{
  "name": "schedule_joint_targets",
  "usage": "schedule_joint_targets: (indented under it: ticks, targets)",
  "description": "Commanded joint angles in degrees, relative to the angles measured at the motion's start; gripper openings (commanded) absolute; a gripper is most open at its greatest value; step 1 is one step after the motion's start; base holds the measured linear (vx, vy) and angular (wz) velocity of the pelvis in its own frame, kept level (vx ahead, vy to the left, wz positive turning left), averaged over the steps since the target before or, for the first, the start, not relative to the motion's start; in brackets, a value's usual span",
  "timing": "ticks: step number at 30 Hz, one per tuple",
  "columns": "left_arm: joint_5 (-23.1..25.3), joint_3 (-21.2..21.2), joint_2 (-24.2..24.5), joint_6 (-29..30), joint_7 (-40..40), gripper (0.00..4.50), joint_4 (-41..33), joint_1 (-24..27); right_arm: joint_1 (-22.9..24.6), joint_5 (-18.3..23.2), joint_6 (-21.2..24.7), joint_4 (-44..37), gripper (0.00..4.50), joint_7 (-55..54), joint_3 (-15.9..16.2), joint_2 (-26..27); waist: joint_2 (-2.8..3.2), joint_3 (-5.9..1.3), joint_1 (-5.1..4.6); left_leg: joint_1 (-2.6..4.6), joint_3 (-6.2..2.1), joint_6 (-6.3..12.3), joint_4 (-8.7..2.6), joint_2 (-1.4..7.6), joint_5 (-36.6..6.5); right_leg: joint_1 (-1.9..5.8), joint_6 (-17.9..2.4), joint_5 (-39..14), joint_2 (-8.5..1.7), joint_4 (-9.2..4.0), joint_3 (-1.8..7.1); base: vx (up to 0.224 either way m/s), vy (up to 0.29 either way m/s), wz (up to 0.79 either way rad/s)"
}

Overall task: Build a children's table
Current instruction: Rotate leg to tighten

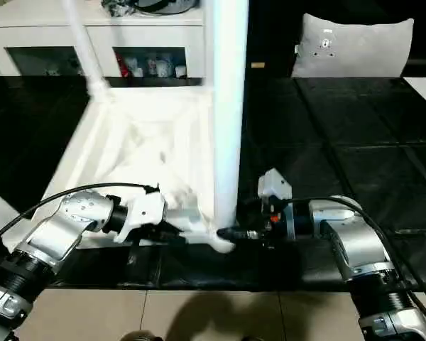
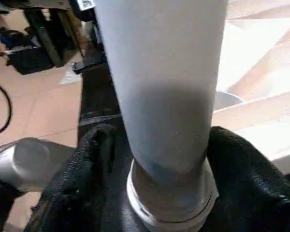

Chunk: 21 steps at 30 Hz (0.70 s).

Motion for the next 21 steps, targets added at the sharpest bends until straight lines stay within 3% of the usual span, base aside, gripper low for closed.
schedule_joint_targets:
  ticks: [1,9,16,21]
  targets:
    - [0.0,-1.8,0.1,-2.0,-2.2,0.00,-2.1,-1.7,-0.6,0.6,-0.1,-0.7,2.78,1.5,0.4,-0.6,-1.05,-4.12,-0.19,-0.26,0.50,4.84,-3.76,1.87,-9.2,3.86,-10.3,-17.7,-2.51,-3.33,2.85,0.000,0.000,0.00]
    - [0.0,-2.0,0.1,-3.0,-2.7,0.00,-1.6,-1.6,-0.5,0.8,0.0,-1.2,2.07,2.6,1.0,-0.8,-1.15,-4.21,0.15,-0.23,0.56,4.79,-3.67,1.84,-8.1,3.81,-9.9,-17.6,-2.46,-3.26,2.87,0.000,0.000,0.00]
    - [-1.0,-1.1,-0.6,-1.3,-1.5,0.00,-2.3,-0.4,1.7,1.7,2.1,-4.4,1.94,0.8,1.8,0.6,-1.13,-4.29,0.36,-0.23,0.56,4.83,-3.63,1.89,-7.1,3.79,-9.6,-17.0,-2.42,-3.11,2.93,0.000,0.000,0.00]
    - [-1.7,0.2,-2.4,3.0,1.9,0.00,-3.9,0.0,1.9,-0.8,2.5,-3.4,1.93,-6.0,1.6,3.4,-1.08,-3.88,-0.02,-0.20,0.56,3.54,-3.96,1.75,-9.8,3.74,-8.3,-21.5,-2.43,-3.71,2.77,0.000,0.000,0.00]
